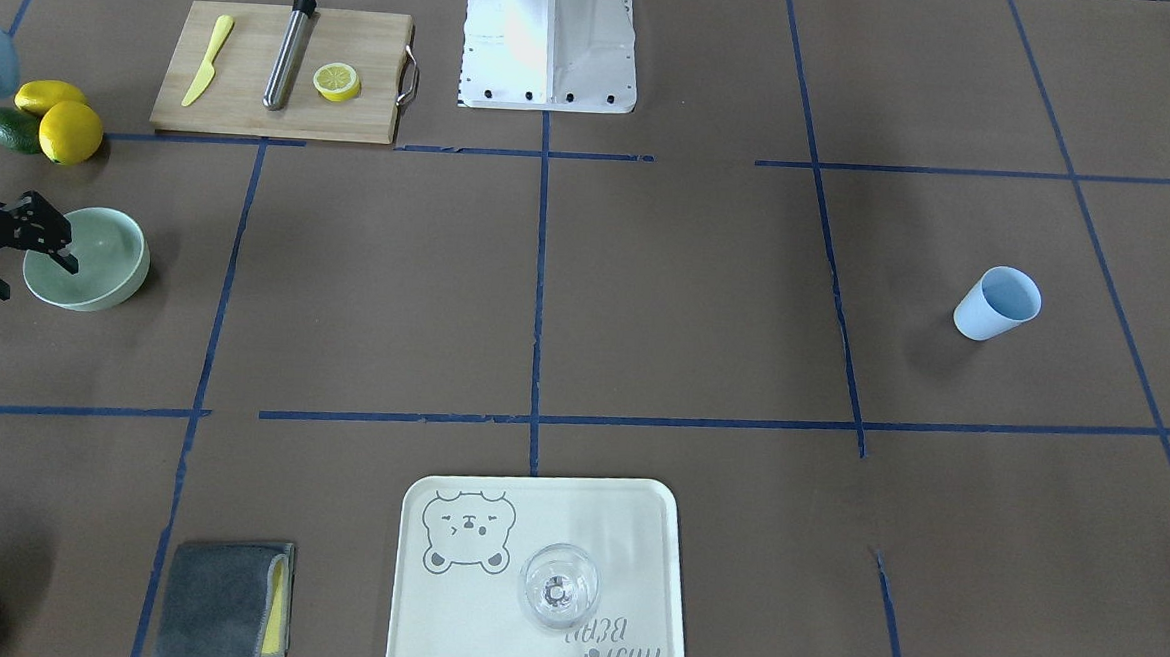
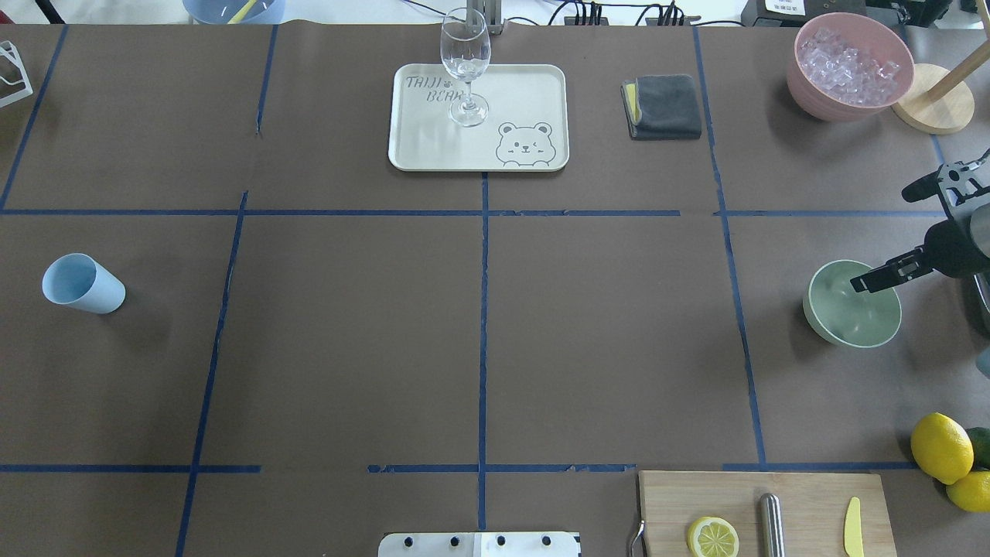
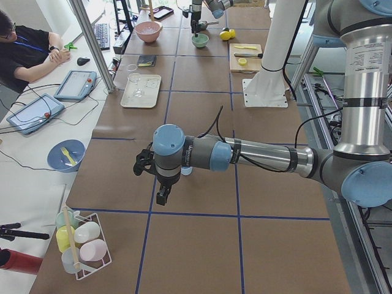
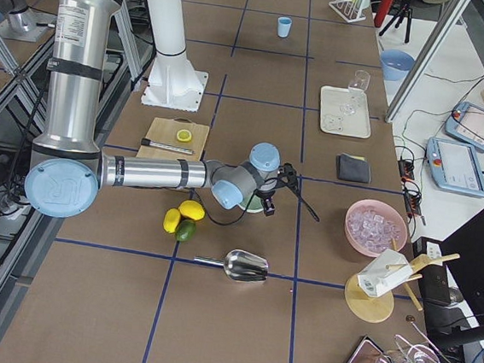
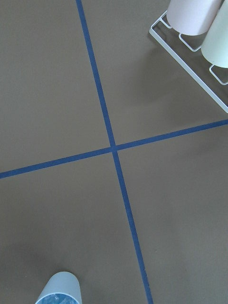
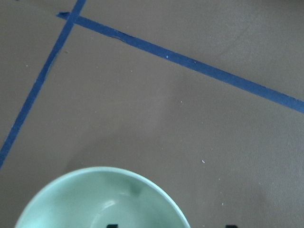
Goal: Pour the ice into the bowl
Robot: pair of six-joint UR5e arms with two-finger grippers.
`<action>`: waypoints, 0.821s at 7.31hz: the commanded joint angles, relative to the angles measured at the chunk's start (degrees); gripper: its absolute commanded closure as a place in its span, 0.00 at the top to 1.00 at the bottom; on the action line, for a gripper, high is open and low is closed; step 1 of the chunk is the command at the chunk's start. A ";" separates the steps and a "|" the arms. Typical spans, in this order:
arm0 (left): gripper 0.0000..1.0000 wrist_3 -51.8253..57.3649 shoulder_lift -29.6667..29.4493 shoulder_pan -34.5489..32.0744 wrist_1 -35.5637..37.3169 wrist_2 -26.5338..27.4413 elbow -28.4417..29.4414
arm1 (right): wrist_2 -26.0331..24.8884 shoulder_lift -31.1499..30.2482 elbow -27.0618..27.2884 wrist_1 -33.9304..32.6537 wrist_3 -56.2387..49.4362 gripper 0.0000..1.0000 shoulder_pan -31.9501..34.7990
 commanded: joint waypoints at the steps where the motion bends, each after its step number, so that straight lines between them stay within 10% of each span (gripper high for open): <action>1: 1.00 0.00 0.14 0.00 0.00 0.00 0.00 | 0.55 -0.09 -1.59 1.35 -0.69 0.24 -0.01; 2: 1.00 0.00 0.14 0.00 0.00 0.00 0.00 | 0.90 -0.09 -1.59 1.27 -0.69 0.00 -0.01; 6: 1.00 0.00 0.22 0.00 0.09 -0.09 0.00 | 2.21 1.04 2.51 1.18 9.60 0.00 -0.36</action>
